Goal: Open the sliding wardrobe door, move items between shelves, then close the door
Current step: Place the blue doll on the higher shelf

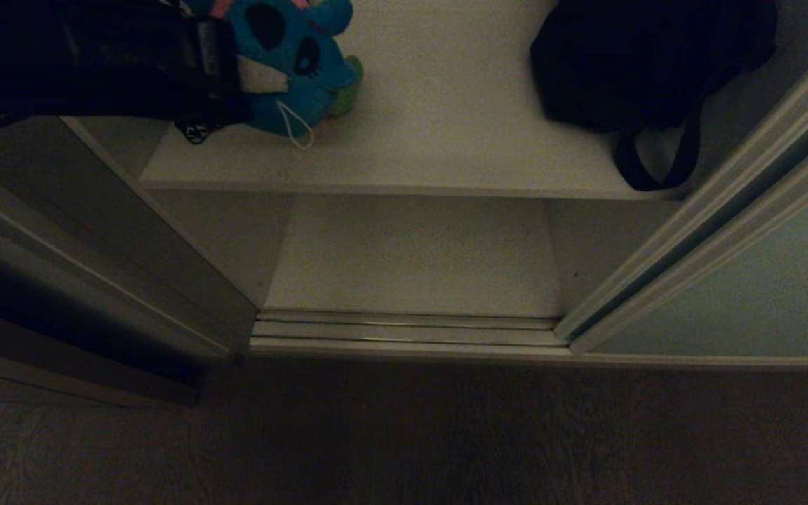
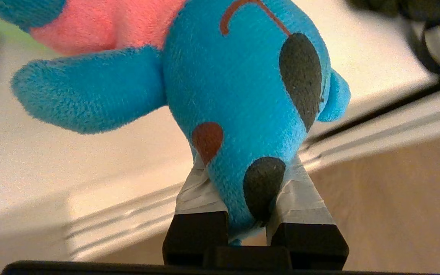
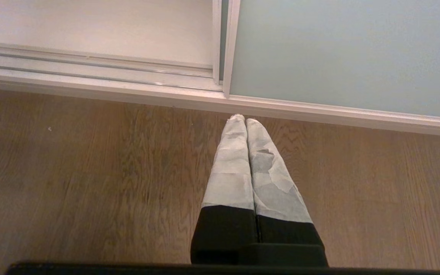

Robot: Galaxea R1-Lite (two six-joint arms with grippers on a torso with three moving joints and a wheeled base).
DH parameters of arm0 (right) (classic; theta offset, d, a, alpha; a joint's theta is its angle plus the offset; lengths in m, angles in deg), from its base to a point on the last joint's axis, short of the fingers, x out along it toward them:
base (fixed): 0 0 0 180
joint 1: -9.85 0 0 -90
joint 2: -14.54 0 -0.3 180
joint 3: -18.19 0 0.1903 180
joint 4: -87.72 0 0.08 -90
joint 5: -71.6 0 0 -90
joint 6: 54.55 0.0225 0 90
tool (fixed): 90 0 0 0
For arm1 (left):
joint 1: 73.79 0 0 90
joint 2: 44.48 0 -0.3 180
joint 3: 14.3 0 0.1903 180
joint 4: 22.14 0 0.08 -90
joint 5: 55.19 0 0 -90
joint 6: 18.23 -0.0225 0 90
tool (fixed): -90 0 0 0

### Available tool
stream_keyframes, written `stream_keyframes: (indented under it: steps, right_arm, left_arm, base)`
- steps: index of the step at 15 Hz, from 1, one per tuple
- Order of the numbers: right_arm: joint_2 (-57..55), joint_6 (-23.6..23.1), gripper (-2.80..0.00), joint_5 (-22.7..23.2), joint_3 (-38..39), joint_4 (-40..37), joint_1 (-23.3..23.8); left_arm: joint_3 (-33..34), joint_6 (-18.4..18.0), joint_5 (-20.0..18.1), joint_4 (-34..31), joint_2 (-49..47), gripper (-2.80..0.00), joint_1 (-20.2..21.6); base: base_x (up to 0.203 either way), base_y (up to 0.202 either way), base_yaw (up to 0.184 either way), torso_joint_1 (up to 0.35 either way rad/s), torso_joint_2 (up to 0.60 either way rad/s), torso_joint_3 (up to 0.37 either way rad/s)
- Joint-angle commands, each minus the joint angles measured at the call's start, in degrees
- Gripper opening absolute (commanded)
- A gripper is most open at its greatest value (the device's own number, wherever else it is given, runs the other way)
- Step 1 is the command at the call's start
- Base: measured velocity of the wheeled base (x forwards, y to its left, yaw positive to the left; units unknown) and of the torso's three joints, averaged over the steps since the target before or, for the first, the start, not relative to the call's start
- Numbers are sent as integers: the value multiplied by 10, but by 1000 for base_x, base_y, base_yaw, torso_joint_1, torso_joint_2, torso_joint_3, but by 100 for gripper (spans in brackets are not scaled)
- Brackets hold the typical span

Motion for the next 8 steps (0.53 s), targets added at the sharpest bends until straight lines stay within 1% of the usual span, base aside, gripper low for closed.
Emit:
stream_keyframes:
  steps: [1, 3, 4, 6, 7, 8]
  right_arm:
    - [1, 0, -280, 0, 0, 0, 0]
    - [1, 0, -280, 0, 0, 0, 0]
    - [1, 0, -280, 0, 0, 0, 0]
    - [1, 0, -280, 0, 0, 0, 0]
    - [1, 0, -280, 0, 0, 0, 0]
    - [1, 0, -280, 0, 0, 0, 0]
  left_arm:
    - [-56, 13, 8, 11, -103, -280, -16]
    - [-132, 30, 43, 42, -181, -280, -36]
    - [-143, 33, 64, 84, -211, -280, -48]
    - [-149, 41, 127, 185, -262, -280, -72]
    - [-151, 43, 146, 206, -276, -280, -81]
    - [-151, 44, 149, 212, -283, -280, -83]
  base:
    - [0, 0, 0, 0, 0, 0]
    - [0, 0, 0, 0, 0, 0]
    - [0, 0, 0, 0, 0, 0]
    - [0, 0, 0, 0, 0, 0]
    - [0, 0, 0, 0, 0, 0]
    - [0, 0, 0, 0, 0, 0]
